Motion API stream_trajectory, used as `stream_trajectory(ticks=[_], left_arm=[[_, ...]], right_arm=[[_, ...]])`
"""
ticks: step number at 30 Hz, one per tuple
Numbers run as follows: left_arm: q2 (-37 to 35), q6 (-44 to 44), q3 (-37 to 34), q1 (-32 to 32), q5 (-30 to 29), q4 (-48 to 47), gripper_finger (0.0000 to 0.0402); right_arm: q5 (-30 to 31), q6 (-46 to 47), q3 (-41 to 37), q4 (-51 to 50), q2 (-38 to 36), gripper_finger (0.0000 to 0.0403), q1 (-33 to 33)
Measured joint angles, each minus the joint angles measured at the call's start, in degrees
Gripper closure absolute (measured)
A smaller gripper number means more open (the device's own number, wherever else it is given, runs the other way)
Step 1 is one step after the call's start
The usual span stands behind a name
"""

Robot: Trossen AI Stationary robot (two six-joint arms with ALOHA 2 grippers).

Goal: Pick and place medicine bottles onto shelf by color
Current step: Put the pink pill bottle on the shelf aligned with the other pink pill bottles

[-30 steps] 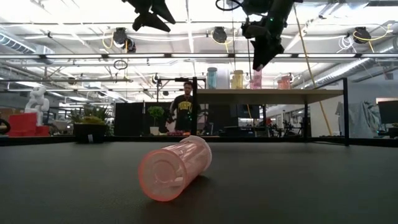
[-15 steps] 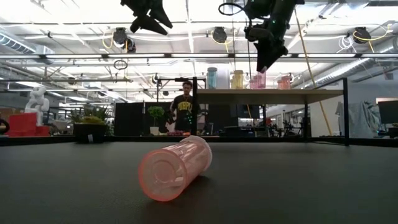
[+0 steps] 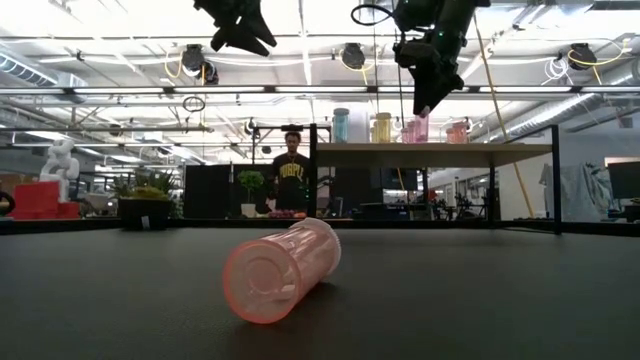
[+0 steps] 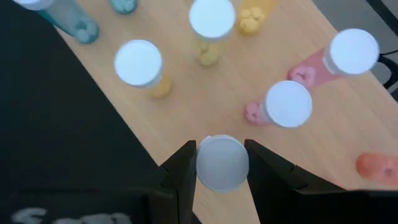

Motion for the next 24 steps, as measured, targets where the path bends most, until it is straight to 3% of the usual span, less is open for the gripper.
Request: stream_trajectory(ticks=[19,24], left_arm=[[0.0,2.07,0.0,4.1,1.71,0.08,0.0231],[0.0,1.46,0.03,5.12,1.72,0.79,0.0231]], right_arm=[[0.11,3.59,-2.71,1.42,0.07,0.0286,0.49],[0.12,3.59,-2.71,1.4,0.07,0.0266,0.49]])
